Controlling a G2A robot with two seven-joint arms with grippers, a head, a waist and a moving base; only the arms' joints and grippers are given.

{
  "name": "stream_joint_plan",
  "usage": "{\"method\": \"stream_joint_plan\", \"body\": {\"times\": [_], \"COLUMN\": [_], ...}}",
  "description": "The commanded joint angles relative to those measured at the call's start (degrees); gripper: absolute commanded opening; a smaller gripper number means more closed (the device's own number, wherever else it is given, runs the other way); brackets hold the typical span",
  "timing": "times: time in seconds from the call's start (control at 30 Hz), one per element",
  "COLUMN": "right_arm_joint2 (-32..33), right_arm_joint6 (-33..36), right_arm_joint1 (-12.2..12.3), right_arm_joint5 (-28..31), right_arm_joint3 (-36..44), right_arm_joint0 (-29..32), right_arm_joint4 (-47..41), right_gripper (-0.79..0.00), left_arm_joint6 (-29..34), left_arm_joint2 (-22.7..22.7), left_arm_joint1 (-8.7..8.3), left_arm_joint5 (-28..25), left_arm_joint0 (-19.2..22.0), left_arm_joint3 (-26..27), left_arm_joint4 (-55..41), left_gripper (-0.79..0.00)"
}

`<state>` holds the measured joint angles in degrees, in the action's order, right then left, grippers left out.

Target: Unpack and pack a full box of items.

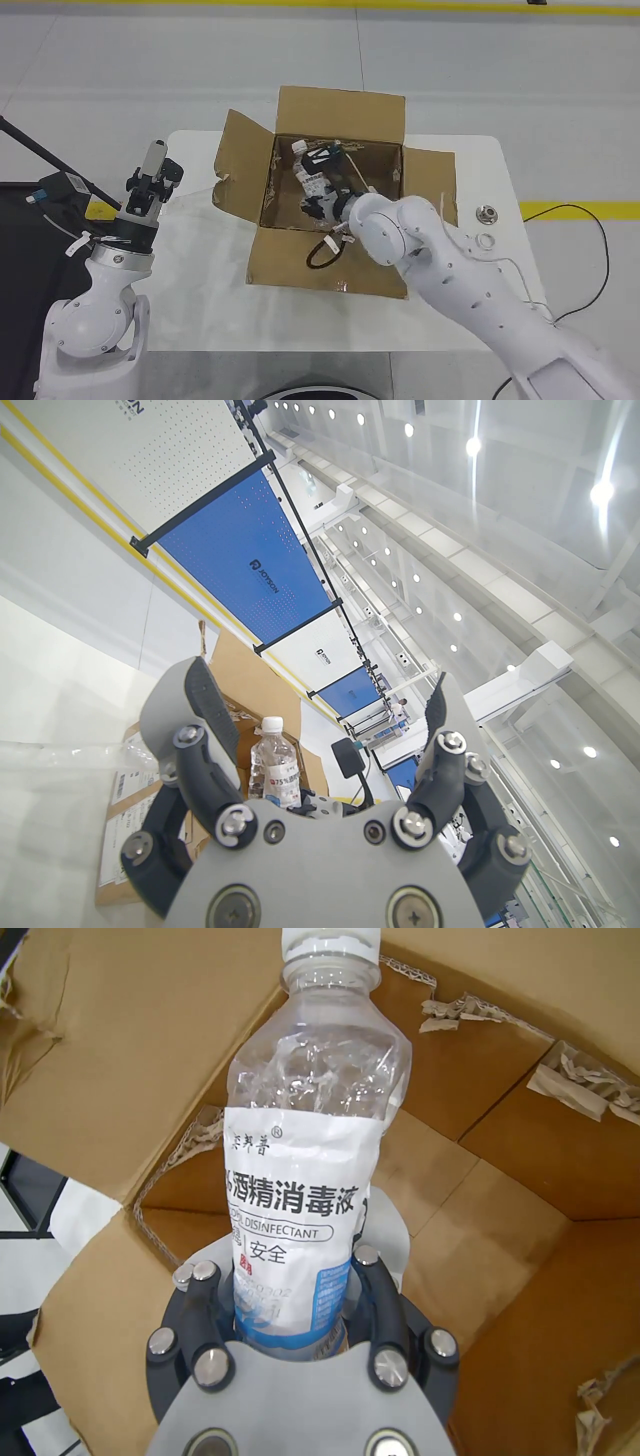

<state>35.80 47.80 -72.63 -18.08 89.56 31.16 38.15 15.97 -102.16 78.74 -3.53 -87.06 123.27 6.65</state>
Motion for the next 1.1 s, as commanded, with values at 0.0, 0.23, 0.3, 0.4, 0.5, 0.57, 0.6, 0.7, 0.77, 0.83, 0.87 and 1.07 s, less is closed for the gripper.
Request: {"method": "stream_joint_plan", "body": {"times": [0.0, 0.23, 0.3, 0.4, 0.5, 0.57, 0.6, 0.7, 0.77, 0.83, 0.87, 1.07], "right_arm_joint2": [-1.19, -4.96, -5.93, -7.34, -8.75, -9.33, -9.73, -10.56, -11.05, -11.32, -11.38, -11.40], "right_arm_joint6": [0.51, 7.77, 9.76, 11.61, 13.02, 13.75, 14.21, 14.78, 14.89, 14.69, 14.58, 14.06], "right_arm_joint1": [-0.98, -4.04, -4.80, -6.07, -7.44, -8.38, -8.85, -10.24, -11.15, -11.97, -12.34, -13.90], "right_arm_joint5": [-0.60, 0.29, 1.12, 2.32, 3.72, 4.69, 5.36, 6.80, 7.67, 8.26, 8.57, 10.33], "right_arm_joint3": [-2.12, -9.90, -12.21, -15.62, -19.15, -21.47, -22.61, -26.01, -28.05, -29.70, -30.43, -33.23], "right_arm_joint0": [-1.32, -6.62, -7.90, -9.44, -10.89, -11.86, -12.32, -13.47, -14.07, -14.48, -14.68, -15.34], "right_arm_joint4": [-0.51, -0.76, -0.45, -0.34, -0.23, -0.73, -0.82, -1.35, -1.63, -1.99, -2.14, -2.12], "right_gripper": [-0.785, -0.785, -0.785, -0.785, -0.785, -0.785, -0.785, -0.785, -0.785, -0.631, -0.585, -0.437], "left_arm_joint6": [0.00, 0.00, 0.00, 0.00, 0.00, 0.00, 0.00, 0.00, 0.00, 0.00, 0.00, 0.00], "left_arm_joint2": [0.00, 0.00, 0.00, 0.00, 0.00, 0.00, 0.00, 0.00, 0.00, 0.00, 0.00, 0.00], "left_arm_joint1": [0.00, 0.00, 0.00, 0.00, 0.00, 0.00, 0.00, 0.00, 0.00, 0.00, 0.00, 0.00], "left_arm_joint5": [0.00, 0.00, 0.00, 0.00, 0.00, 0.00, 0.00, 0.00, 0.00, 0.00, 0.00, 0.00], "left_arm_joint0": [0.00, 0.00, 0.00, 0.00, 0.00, 0.00, 0.00, 0.00, 0.00, 0.00, 0.00, 0.00], "left_arm_joint3": [0.00, 0.00, 0.00, 0.00, 0.00, 0.00, 0.00, 0.00, 0.00, 0.00, 0.00, 0.00], "left_arm_joint4": [0.00, 0.00, 0.00, 0.00, 0.00, 0.00, 0.00, 0.00, 0.00, 0.00, 0.00, 0.00], "left_gripper": [0.000, 0.000, 0.000, 0.000, 0.000, 0.000, 0.000, 0.000, 0.000, 0.000, 0.000, 0.000]}}
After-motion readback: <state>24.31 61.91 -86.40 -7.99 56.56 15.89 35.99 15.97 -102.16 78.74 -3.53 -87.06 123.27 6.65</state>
